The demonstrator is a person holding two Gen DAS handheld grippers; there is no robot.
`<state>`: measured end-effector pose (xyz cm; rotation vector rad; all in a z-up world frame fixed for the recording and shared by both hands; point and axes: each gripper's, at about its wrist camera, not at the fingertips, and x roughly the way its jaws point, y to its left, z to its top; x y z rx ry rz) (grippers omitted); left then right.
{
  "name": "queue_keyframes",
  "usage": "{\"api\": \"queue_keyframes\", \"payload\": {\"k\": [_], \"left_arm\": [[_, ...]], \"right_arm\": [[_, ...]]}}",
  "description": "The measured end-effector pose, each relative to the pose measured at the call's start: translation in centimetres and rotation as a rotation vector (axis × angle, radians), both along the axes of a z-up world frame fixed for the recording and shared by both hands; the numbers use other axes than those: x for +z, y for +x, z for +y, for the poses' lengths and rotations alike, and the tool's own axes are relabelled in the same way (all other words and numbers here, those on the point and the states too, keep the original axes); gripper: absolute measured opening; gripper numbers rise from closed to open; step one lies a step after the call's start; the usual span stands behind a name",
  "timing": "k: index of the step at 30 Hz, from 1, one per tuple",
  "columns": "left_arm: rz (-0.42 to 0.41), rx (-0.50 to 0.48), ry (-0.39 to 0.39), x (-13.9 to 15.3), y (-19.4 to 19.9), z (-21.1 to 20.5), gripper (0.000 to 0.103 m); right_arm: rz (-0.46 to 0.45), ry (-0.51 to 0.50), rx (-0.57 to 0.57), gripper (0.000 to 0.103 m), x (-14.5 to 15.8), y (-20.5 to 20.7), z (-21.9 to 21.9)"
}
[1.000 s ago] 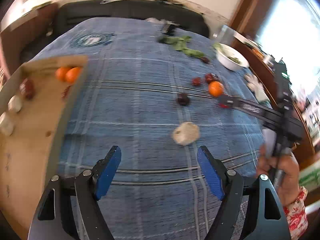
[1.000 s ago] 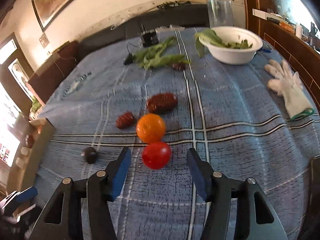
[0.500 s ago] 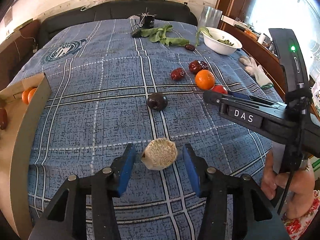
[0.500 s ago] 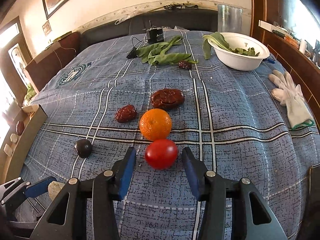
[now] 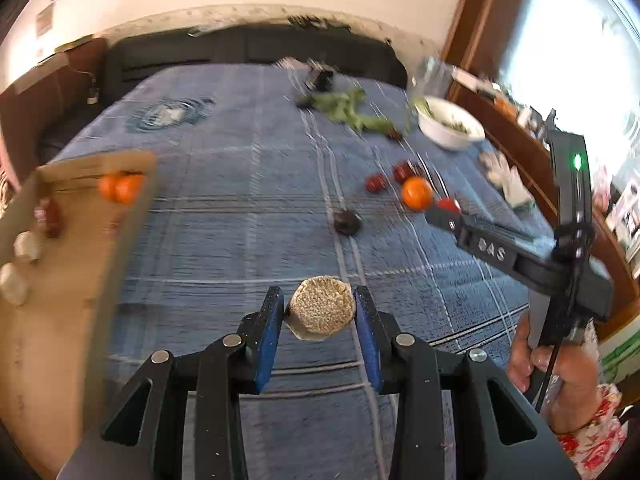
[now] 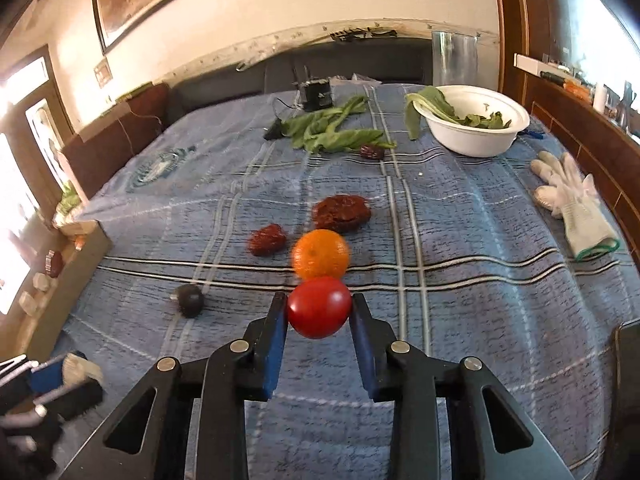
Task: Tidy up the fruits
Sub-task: 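Grasp the round beige mushroom with the left tool while the right tool grasps the red tomato, then carry the mushroom and tomato into the cardboard tray and open both tools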
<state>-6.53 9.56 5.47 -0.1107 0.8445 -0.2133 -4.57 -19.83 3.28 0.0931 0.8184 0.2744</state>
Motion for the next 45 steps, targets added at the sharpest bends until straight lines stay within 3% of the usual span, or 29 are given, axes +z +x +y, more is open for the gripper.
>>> {"api": "queue_keyframes", "payload": {"k": [8,13,19,29,35,40,41,43,45], "left_arm": [[-0.052,0.190,-0.048,2.9,-2.1,9.5,0.035],[-0.051,0.349,-0.088,3.2,-3.0,16.6,0.035],[0.005,0.467,-0.113,2.0,-3.5,21.9,0.035],[0.090,0.475,-0.122,-0.3,-1.9,24.2,0.035],[0.110,0.474,-0.138,-1.0,-1.1,24.6,0.035],[0.092,0.484,-0.166,-0.6,-1.4,25.0,0.037],[0.084,0.486,-0.171,-0.4,-1.6,25.1,0.039],[0.061,0.497,-0.179,0.3,-2.2,25.2,0.045],[0.037,0.501,-0.185,1.2,-2.7,25.2,0.047]], "right_arm": [[-0.057,0.074,0.120,0.034,3.9,-4.0,4.7],[-0.061,0.079,0.264,0.034,5.7,-6.0,10.7],[-0.070,0.038,0.443,0.035,6.5,-8.2,19.2],[-0.013,-0.082,0.590,0.035,3.0,-8.3,29.5],[0.038,-0.118,0.572,0.035,0.6,-6.5,31.0],[0.030,-0.136,0.561,0.036,0.2,-6.1,31.4],[0.028,-0.134,0.562,0.037,0.2,-6.2,31.3],[0.018,-0.121,0.555,0.052,0.5,-6.4,31.0],[0.003,-0.097,0.546,0.055,1.2,-6.8,30.5]]}}
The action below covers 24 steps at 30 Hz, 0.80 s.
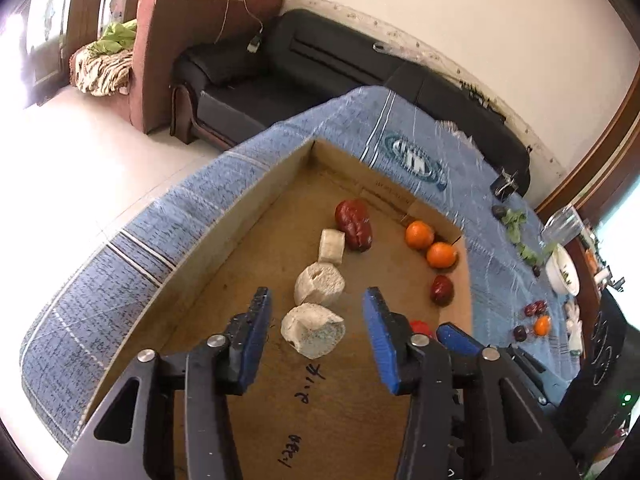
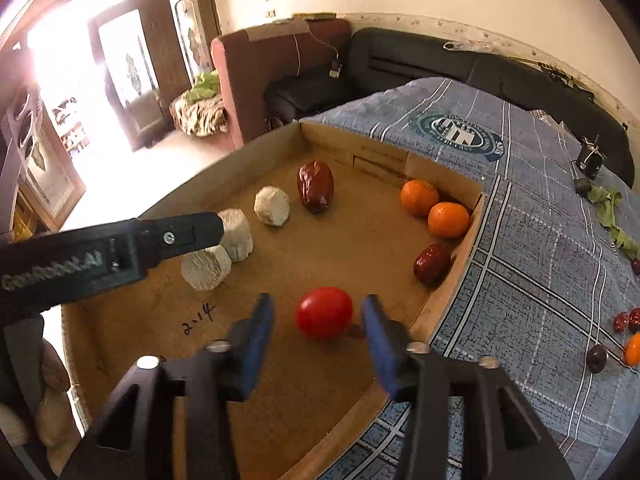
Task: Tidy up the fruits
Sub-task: 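Carry the mushroom and tomato into the cardboard tray and open both tools, then move both open tools back toward the remaining fruit on the tablecloth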
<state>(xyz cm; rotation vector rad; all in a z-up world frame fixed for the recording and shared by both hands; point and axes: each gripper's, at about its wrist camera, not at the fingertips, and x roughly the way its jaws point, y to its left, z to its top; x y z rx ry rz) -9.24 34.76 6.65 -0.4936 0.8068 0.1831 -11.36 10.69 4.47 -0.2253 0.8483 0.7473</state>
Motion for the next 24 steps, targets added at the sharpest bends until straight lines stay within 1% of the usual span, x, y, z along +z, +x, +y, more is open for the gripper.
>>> {"api": "queue_keyframes", "payload": {"k": [3,5,7,8,11,14,17,20,24], "left_arm": [[-0.051,-0.005,0.007,1.8,-1.0,-0.4,0.051],[-0.090,-0.009,0.018,3.0,-1.7,-0.8,0.058],[-0.129,-0.022,0.033,4.2,-2.1,-1.9,0.060],[-0.138,-0.034,0.038,4.6,-2.2,-2.4,0.060],[-0.155,-0.093,0.039,5.6,-1.6,-4.9,0.060],[-0.175,-0.153,0.027,6.2,-0.9,-7.9,0.060],[-0.174,-0.227,0.009,6.5,-0.2,-11.2,0.061],[-0.168,-0.297,0.001,6.9,0.1,-14.5,0.061],[-0.177,-0.384,0.012,7.5,-0.6,-18.7,0.061]], "right_arm": [[-0.019,0.044,-0.045,0.057,1.3,-0.6,-1.7],[-0.028,0.079,-0.106,0.062,2.0,-1.1,-3.7],[-0.014,0.132,-0.177,0.067,2.6,-1.4,-6.2],[-0.004,0.162,-0.218,0.067,2.8,-1.6,-8.0],[0.000,0.196,-0.298,0.069,3.1,-2.3,-11.7],[-0.024,0.177,-0.373,0.073,3.3,-3.0,-15.2],[-0.044,0.177,-0.458,0.076,3.7,-3.8,-18.7],[-0.031,0.216,-0.534,0.078,3.7,-4.1,-22.2],[-0.012,0.247,-0.595,0.078,3.4,-4.4,-25.2]]}}
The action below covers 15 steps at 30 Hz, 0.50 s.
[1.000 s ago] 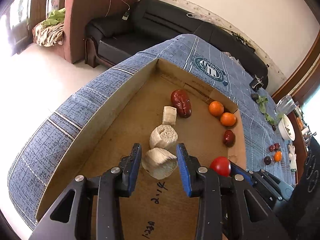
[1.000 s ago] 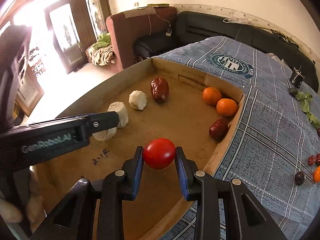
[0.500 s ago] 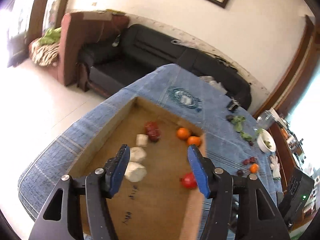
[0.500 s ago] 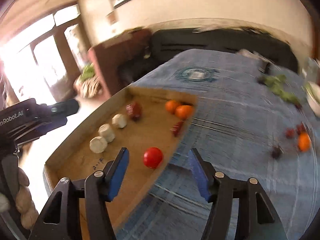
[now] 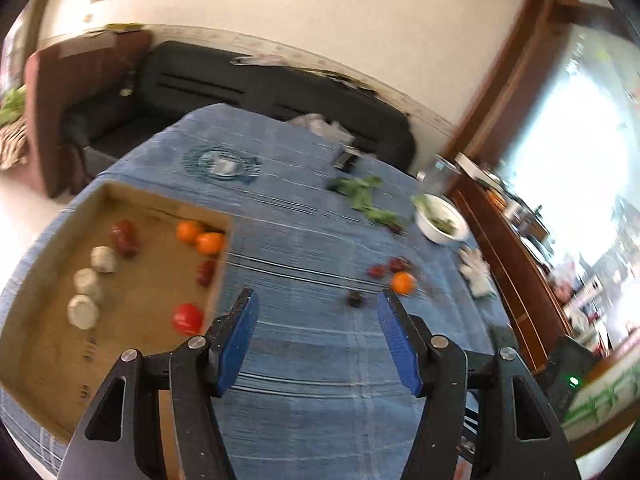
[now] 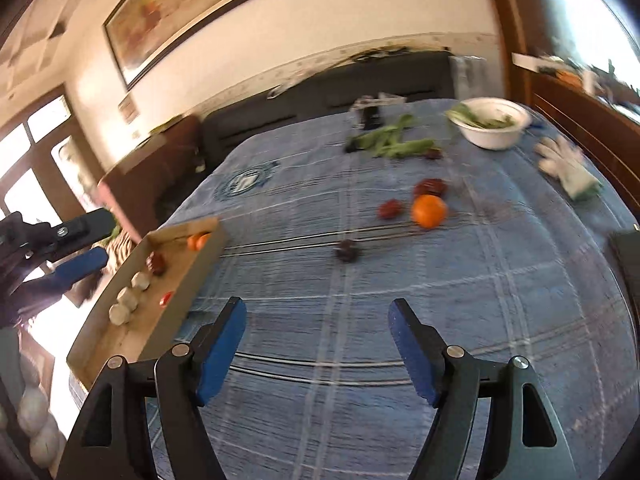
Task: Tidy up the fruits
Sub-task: 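Move both open tools back toward the remaining fruit on the tablecloth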
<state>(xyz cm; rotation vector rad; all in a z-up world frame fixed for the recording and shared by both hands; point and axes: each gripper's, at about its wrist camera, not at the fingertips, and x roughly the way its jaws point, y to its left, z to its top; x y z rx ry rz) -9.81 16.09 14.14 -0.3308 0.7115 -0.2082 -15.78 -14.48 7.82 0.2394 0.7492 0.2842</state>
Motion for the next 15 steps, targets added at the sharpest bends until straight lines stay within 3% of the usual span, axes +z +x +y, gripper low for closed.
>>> {"api": "queue_keyframes", "payload": {"k": [6,15], "left_arm": [[-0.032,-0.066,0.039,1.1,-1.5,-3.7,0.062],[-0.120,-0.062,0.009,4.8,-6.5,-3.9,0.067]], "right_arm": [[0.006,0.017,-0.025,0.078,0.0,-1.2,-2.0],[-0.061,0.016,-0.053,0.078,2.8,-5.8,-3.0]]}}
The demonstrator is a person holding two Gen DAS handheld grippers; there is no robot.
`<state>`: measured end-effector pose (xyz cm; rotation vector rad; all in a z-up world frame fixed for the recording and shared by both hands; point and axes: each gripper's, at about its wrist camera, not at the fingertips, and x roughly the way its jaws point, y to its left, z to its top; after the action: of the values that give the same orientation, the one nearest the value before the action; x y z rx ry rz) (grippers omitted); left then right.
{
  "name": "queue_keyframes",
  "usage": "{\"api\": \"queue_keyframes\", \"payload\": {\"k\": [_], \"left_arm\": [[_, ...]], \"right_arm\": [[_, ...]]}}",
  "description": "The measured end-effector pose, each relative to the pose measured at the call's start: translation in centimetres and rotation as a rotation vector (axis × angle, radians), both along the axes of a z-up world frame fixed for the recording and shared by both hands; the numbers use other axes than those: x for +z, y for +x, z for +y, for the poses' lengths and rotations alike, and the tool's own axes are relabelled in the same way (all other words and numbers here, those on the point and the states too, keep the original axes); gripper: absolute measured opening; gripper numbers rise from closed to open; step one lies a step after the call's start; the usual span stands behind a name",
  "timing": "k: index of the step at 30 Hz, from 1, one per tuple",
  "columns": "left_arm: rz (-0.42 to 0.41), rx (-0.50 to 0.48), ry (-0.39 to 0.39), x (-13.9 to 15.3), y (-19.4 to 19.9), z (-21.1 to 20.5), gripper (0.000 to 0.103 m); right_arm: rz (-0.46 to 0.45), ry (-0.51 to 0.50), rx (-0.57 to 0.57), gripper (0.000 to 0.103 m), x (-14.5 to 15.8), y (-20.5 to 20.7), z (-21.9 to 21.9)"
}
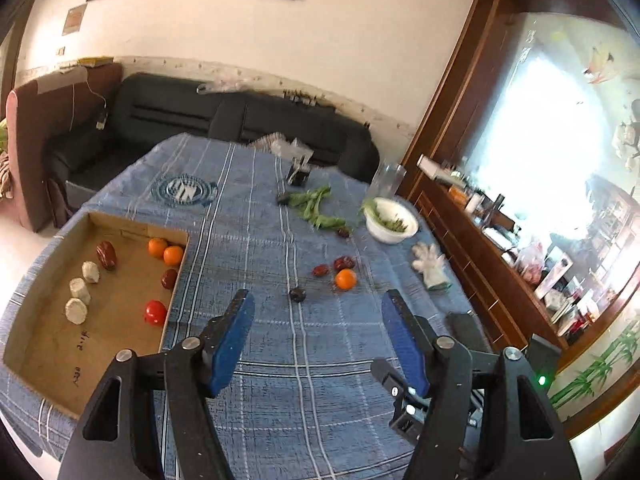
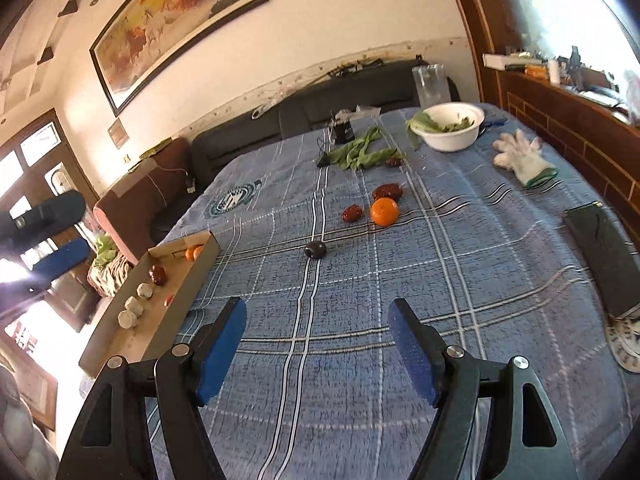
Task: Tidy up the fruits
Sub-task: 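Move both open tools back toward the remaining fruit on the tablecloth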
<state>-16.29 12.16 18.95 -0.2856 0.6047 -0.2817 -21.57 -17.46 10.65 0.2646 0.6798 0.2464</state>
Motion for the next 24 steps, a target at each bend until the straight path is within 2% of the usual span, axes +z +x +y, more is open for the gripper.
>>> {"api": "queue_keyframes", "payload": {"k": [5,10,18,24], "left_arm": [[-0.105,0.023,-0.031,3.5,-3.1,0.6,0.075],[-0.172,0.029,-0.032,4.6,-5.4,0.9,0.080],[-0.158,0.033,-0.018,3.8,-5.8,1.6,0.081],[-0.132,0.029,0.004,3.1,-4.4,1.2,0.081]], "right_arm": [[-0.075,-0.024,0.004,0.083,2.4,-3.5,0.2],[-0.125,-0.045,-0.015,0.087,3.2,-5.5,0.1],[-0.093,-0.020,-0.006,0.087,2.3,-4.8,0.3],[-0.061,-0.015,-0.004,0.087,1.4,-3.1,-0.2]]}}
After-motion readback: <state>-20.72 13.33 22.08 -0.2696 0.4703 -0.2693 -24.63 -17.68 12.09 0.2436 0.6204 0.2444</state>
